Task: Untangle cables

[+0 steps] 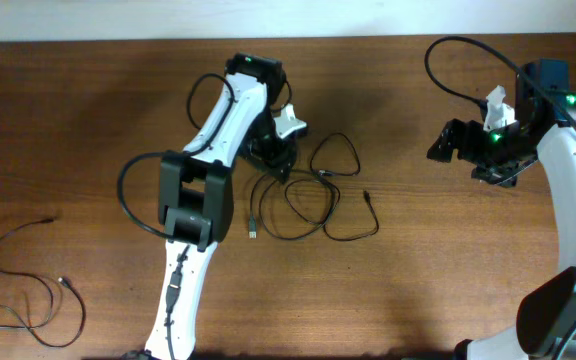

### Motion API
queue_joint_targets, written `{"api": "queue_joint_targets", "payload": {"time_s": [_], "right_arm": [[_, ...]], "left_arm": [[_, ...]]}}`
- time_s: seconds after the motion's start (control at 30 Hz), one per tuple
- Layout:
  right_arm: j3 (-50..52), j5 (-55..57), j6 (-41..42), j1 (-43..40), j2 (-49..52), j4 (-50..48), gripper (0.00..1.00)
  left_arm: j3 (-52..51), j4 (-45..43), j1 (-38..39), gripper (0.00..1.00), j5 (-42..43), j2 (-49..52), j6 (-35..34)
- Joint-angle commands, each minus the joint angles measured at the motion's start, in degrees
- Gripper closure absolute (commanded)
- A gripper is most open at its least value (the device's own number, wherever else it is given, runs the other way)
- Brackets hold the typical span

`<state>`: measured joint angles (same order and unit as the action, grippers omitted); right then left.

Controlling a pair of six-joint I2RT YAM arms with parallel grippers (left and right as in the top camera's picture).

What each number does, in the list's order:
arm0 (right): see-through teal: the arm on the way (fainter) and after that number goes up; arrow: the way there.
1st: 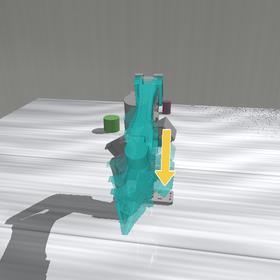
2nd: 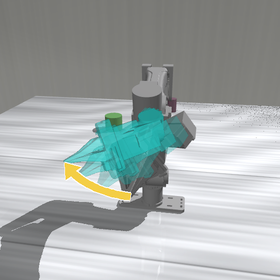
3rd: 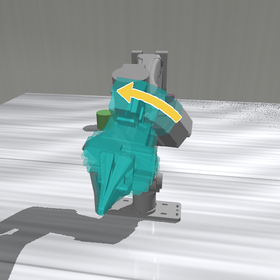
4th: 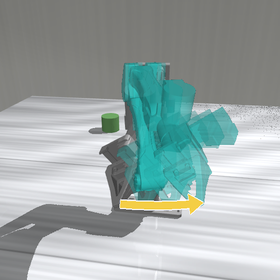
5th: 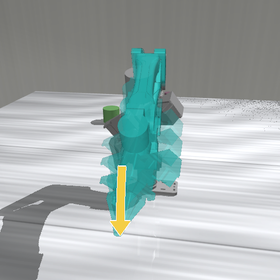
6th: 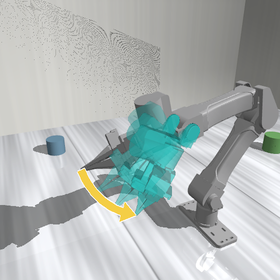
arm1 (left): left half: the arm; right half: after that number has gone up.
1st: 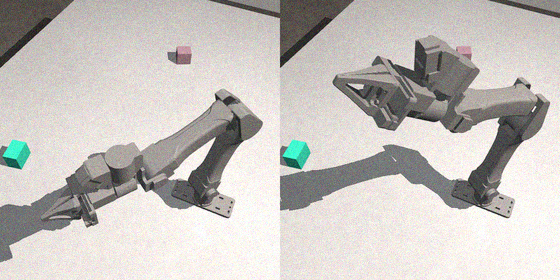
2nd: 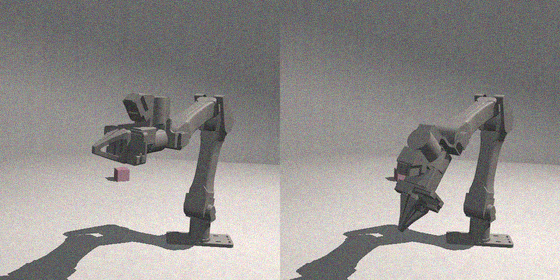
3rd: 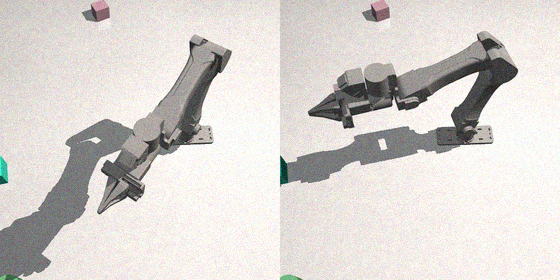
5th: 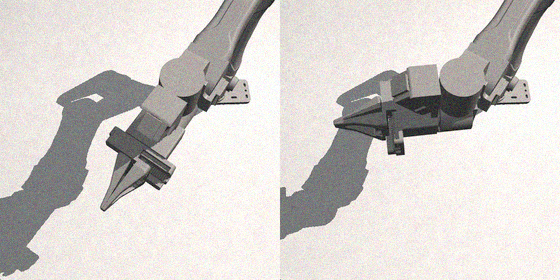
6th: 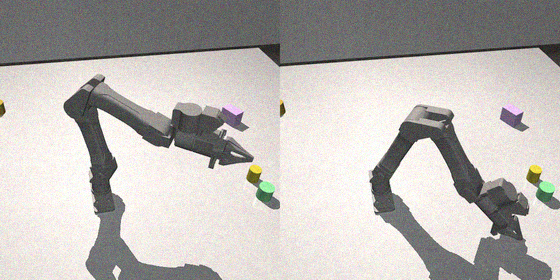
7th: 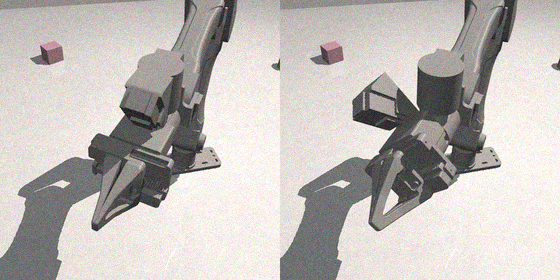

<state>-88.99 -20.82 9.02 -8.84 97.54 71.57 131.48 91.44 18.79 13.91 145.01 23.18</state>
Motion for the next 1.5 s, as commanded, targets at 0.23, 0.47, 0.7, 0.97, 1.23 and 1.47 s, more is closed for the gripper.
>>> {"api": "queue_joint_targets", "payload": {"time_s": [0.23,0.47,0.7,0.97,1.23,1.47], "right_arm": [[0.28,0.72,-0.24,0.26,-0.63,-0.04,0.04],[0.28,0.72,-0.24,0.26,-0.63,0.17,0.05],[0.28,0.72,-0.24,0.26,-0.63,1.27,0.04],[0.28,0.72,-0.22,0.26,-0.63,0.98,0.04],[0.28,0.7,-0.24,0.26,-0.63,1.05,0.04],[0.28,0.72,-0.24,0.26,-0.63,1.07,0.04]], "left_arm": [[4.24,-0.35,-1.05,1.0,-7.76,2.8,-6.1],[48.28,5.29,-10.1,1.0,-24.11,-2.34,-20.46],[47.56,5.09,-36.81,1.0,-38.18,-3.3,-54.42],[23.8,1.73,-54.14,0.09,-34.4,-0.46,-58.29],[36.15,5.29,-49.4,0.0,-25.68,-12.11,-48.06],[35.17,5.27,-20.46,0.0,-4.66,-23.43,-17.77]]}}
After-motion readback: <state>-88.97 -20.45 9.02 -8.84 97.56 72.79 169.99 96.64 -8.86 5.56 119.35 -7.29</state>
